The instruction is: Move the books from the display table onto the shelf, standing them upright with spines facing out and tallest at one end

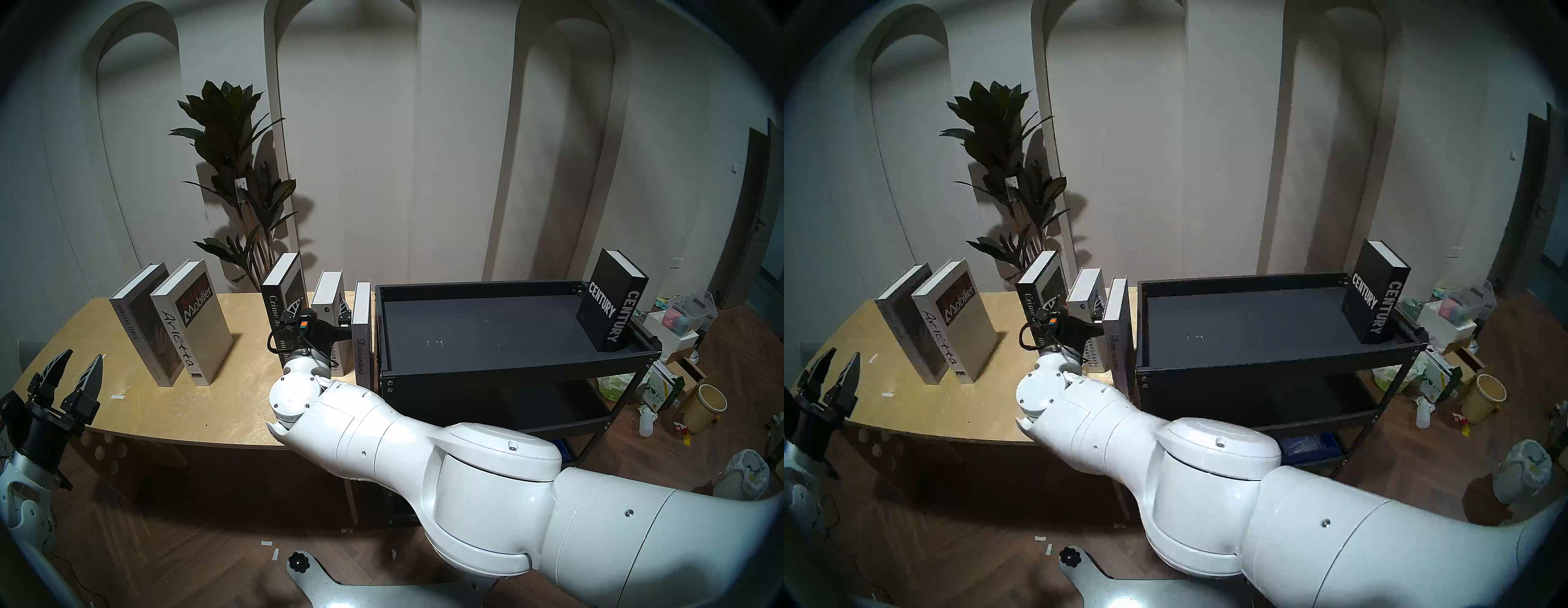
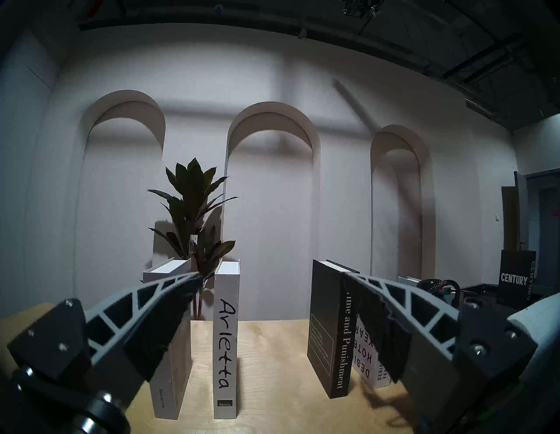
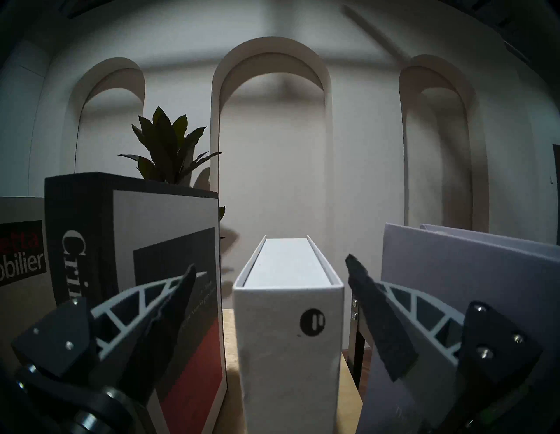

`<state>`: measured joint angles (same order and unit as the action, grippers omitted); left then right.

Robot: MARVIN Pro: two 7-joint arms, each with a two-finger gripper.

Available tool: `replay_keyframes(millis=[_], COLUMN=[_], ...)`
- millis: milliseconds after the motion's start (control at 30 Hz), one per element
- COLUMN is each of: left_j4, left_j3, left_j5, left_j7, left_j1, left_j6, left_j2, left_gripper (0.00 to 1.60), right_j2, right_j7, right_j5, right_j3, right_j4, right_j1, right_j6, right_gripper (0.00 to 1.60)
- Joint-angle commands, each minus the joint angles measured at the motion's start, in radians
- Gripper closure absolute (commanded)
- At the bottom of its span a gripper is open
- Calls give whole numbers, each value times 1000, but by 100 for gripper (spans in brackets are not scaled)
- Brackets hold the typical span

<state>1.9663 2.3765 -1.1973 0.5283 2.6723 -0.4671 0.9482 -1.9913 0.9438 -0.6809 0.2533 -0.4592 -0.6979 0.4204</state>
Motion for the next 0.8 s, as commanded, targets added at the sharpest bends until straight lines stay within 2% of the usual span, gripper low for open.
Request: replay_keyframes(millis=[0,67,100,133,200,767], left_j4=[-8,-15,-20,-24,-33,-59], left_j3=[20,21,22,22,24,22], left_j5=[-14,-18,-21,-24,-30,-60], left_j7=[2,3,4,6,8,42], left_j1=[-26,-31,-33,-36,-40,-54], left_j6=[5,8,9,10,12,18], left_j2=[-32,-36,-39,-41,-44,-49], left_gripper=[0,0,0,0,0,0], right_j2=[-16,-16,-16,-16,-16,-16], right_j7=[-27,-33,-36,-38,-42,-33], right_j5=[-13,-19,-22,-26,-31,-57], right_j3=[-2,-3,-4,-5,-6,-26], right_j4=[-10,-12,-13,-14,-16,-57], right_j1=[42,45,46,47,50,111], right_j6=[-18,-25,-28,-31,-36,-40], right_gripper=[0,0,22,100,160,160])
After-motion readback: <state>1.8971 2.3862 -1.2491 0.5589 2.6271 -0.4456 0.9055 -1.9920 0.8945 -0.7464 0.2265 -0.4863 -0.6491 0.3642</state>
